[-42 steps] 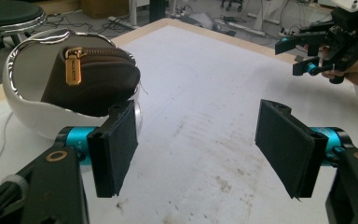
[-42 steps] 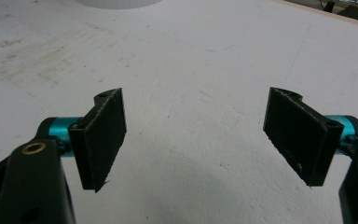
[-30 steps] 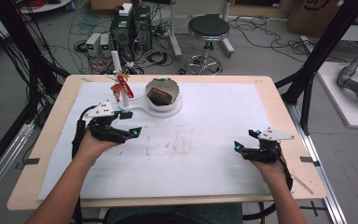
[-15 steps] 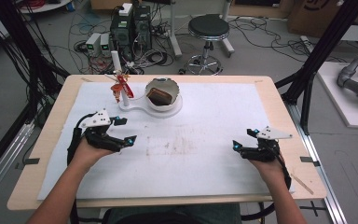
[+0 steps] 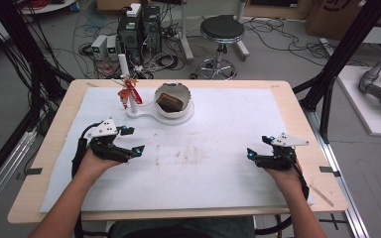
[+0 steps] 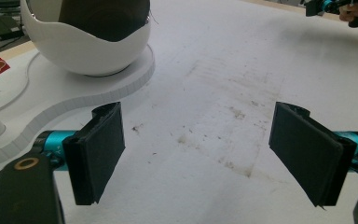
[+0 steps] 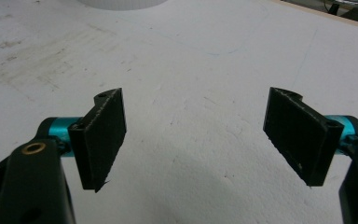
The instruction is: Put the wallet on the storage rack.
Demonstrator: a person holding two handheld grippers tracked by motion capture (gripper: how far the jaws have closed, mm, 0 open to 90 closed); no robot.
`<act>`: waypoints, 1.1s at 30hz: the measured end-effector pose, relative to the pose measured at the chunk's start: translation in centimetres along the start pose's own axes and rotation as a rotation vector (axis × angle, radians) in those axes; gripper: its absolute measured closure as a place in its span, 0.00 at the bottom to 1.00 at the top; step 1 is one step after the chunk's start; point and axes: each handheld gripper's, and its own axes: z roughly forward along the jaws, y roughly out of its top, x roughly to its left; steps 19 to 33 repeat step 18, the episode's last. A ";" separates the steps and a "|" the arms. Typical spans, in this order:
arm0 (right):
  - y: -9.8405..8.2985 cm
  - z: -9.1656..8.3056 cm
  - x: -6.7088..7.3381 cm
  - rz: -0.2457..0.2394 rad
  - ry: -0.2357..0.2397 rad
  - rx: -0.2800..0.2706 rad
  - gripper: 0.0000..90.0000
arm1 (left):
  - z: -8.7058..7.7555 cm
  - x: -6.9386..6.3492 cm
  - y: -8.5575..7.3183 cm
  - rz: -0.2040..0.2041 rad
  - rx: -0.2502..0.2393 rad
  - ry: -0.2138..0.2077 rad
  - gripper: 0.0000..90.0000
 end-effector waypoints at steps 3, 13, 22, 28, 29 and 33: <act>0.0 0.0 0.0 0.003 0.002 0.001 0.24 | 0.0 0.0 -0.1 -0.003 0.000 0.005 0.20; 0.0 0.2 0.0 -0.003 0.003 0.007 0.24 | 0.2 0.2 -0.3 -0.008 0.007 0.002 0.20; 0.0 0.0 0.0 -0.003 -0.003 0.000 0.24 | 0.2 0.1 -0.2 -0.007 0.004 0.000 0.20; 0.0 0.0 0.0 -0.003 -0.003 0.000 0.24 | 0.2 0.1 -0.2 -0.007 0.004 0.000 0.20; 0.0 0.0 0.0 -0.003 -0.003 0.000 0.24 | 0.2 0.1 -0.2 -0.007 0.004 0.000 0.20; 0.0 0.0 0.0 -0.003 -0.003 0.000 0.24 | 0.2 0.1 -0.2 -0.007 0.004 0.000 0.20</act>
